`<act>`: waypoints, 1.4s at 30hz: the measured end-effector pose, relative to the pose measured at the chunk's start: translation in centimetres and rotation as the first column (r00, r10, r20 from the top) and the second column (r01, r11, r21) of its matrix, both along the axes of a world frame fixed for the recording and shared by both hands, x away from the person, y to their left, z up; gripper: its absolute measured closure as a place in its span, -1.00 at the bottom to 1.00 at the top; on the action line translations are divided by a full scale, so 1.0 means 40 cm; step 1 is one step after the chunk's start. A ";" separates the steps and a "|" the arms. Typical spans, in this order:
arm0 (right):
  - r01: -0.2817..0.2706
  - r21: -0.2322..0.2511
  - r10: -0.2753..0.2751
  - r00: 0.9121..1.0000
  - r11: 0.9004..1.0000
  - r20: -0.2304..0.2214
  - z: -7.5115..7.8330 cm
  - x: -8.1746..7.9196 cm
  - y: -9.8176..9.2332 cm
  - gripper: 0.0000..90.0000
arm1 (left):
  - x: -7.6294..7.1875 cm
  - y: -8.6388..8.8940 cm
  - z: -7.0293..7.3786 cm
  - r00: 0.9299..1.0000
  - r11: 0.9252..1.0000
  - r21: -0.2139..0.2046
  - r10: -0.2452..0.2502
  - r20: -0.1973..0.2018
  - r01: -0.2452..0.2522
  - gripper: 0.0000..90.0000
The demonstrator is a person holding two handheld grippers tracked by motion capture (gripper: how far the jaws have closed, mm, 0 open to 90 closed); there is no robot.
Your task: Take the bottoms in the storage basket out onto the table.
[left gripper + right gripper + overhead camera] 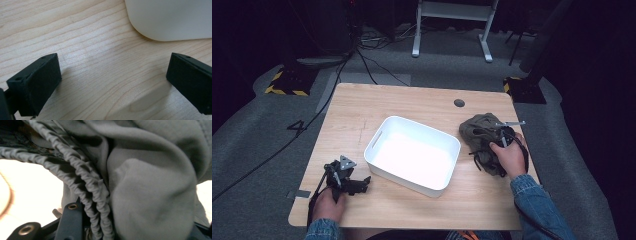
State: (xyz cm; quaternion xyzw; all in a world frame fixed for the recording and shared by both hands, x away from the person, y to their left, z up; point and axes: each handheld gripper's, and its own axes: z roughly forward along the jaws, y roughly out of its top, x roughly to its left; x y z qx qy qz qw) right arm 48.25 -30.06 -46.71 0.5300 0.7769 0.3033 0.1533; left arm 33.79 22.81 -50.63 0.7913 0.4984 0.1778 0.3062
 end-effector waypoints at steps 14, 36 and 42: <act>0.050 0.028 -0.050 0.998 0.998 -0.024 -0.044 0.020 -0.015 -0.46 | 0.000 0.000 0.000 1.000 1.000 0.000 0.001 0.000 -0.001 -1.00; -0.029 -0.002 0.029 1.000 1.000 -0.003 0.058 -0.041 -0.050 -0.59 | 0.000 0.000 0.000 1.000 1.000 0.000 0.000 0.000 0.000 -1.00; -0.084 -0.005 0.084 0.995 0.996 0.054 0.106 -0.076 -0.058 -0.58 | 0.000 0.000 0.000 1.000 1.000 0.000 0.000 0.000 0.000 -1.00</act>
